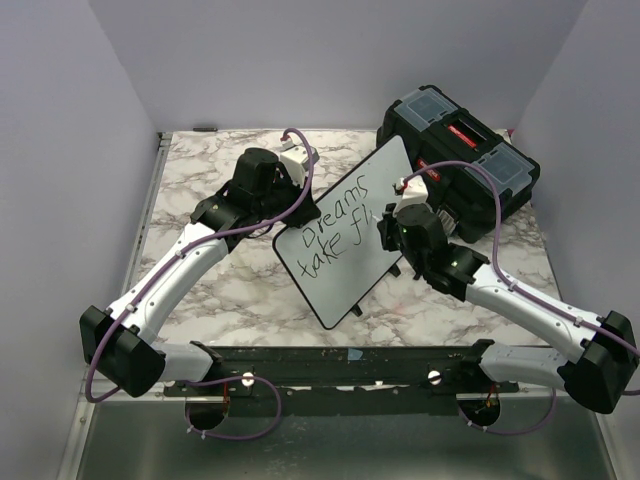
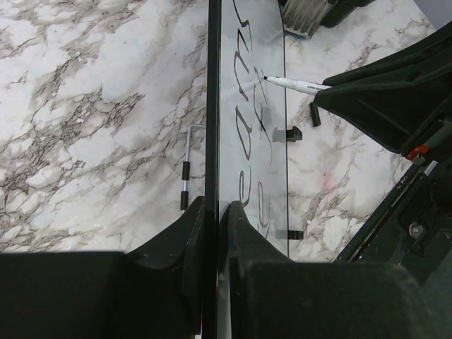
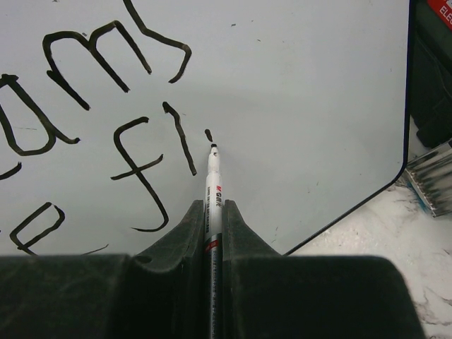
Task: Write a sentence on the whiteboard
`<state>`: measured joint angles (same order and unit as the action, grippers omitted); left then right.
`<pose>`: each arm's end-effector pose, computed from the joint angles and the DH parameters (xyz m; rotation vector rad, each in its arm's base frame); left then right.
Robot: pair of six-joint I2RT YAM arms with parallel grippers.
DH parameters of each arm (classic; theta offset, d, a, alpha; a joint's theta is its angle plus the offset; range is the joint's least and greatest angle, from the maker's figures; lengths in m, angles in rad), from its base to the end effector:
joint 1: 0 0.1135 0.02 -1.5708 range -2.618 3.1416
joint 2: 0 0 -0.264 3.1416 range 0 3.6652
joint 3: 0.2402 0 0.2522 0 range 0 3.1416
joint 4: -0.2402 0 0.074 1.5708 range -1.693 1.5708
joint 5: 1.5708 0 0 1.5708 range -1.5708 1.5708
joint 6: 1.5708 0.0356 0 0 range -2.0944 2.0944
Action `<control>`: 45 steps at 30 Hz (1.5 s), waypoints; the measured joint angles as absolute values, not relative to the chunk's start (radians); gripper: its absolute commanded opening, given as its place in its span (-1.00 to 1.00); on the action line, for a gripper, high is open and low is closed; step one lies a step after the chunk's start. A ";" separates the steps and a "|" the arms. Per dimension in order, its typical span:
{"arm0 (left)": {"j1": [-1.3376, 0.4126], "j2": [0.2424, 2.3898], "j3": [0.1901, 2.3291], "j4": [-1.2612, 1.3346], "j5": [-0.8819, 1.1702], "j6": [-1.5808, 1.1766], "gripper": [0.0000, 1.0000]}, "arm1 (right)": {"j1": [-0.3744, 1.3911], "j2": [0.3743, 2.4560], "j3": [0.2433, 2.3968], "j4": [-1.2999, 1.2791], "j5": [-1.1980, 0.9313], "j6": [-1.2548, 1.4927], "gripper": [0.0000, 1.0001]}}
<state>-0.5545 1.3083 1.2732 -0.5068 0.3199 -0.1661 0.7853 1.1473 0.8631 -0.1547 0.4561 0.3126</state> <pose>0.2413 -0.1626 0.3642 0.6125 2.0895 -0.7595 0.1945 0.1723 0.2981 -0.1771 1.9633 0.2603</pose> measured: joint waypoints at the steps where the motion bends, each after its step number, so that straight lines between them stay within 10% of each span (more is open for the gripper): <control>1: -0.554 1.308 1.273 -0.507 0.320 -0.166 -1.00 | 0.785 1.147 0.863 -0.154 0.456 0.313 -0.99; 45: -0.558 1.308 1.273 -0.506 0.318 -0.166 -1.00 | 0.785 1.042 0.846 -0.180 0.452 0.327 -0.99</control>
<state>-0.5575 1.3083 1.2732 -0.5056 0.3180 -0.1661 0.7853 1.0424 0.8459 -0.1799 0.4522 0.3271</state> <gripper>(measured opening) 0.138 0.125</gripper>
